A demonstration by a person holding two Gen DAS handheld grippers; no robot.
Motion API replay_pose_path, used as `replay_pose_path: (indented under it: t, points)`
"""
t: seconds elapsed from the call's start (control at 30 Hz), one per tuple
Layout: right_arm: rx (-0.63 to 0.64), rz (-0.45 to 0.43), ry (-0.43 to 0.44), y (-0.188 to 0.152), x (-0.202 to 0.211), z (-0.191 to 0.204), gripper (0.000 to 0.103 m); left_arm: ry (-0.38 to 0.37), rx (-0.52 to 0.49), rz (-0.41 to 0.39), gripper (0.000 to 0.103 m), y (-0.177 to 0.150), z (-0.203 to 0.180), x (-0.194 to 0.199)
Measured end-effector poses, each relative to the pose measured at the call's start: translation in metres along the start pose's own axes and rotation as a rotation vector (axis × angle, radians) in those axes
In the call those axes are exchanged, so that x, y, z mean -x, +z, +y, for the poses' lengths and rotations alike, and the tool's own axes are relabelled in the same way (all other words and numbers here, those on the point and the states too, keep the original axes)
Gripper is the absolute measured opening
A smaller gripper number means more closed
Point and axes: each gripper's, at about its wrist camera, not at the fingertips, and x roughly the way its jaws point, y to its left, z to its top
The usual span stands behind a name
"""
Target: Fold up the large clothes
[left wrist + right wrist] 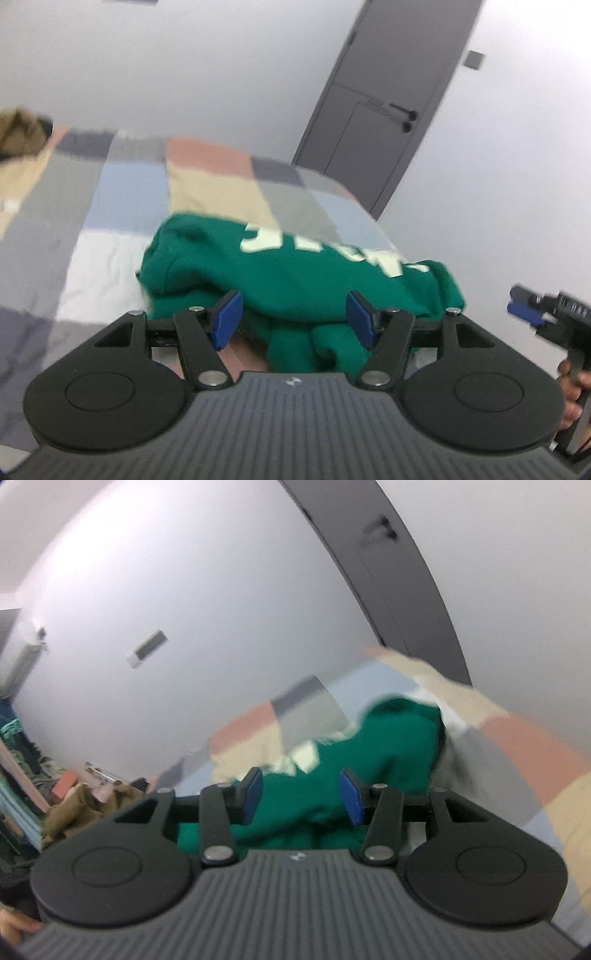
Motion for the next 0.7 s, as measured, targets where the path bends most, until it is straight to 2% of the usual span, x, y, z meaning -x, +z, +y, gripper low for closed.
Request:
replay_pose_path:
  t: [0.17, 0.27, 0.5, 0.7]
  points:
    - [0.138, -0.054, 0.002, 0.006, 0.043, 0.052, 0.050, -0.006, -0.106, -0.063, 0.068, 0.006, -0.033, 0.058]
    - [0.170, -0.067, 0.026, 0.000, 0.065, 0.073, 0.050, -0.012, -0.143, -0.093, 0.068, 0.004, -0.048, 0.086]
    - [0.217, -0.066, 0.045, -0.029, 0.101, 0.104, 0.050, -0.017, -0.199, -0.140, 0.068, -0.016, -0.065, 0.130]
    - [0.262, -0.060, 0.019, -0.058, 0.121, 0.119, 0.050, -0.007, -0.229, -0.154, 0.068, -0.035, -0.070, 0.150]
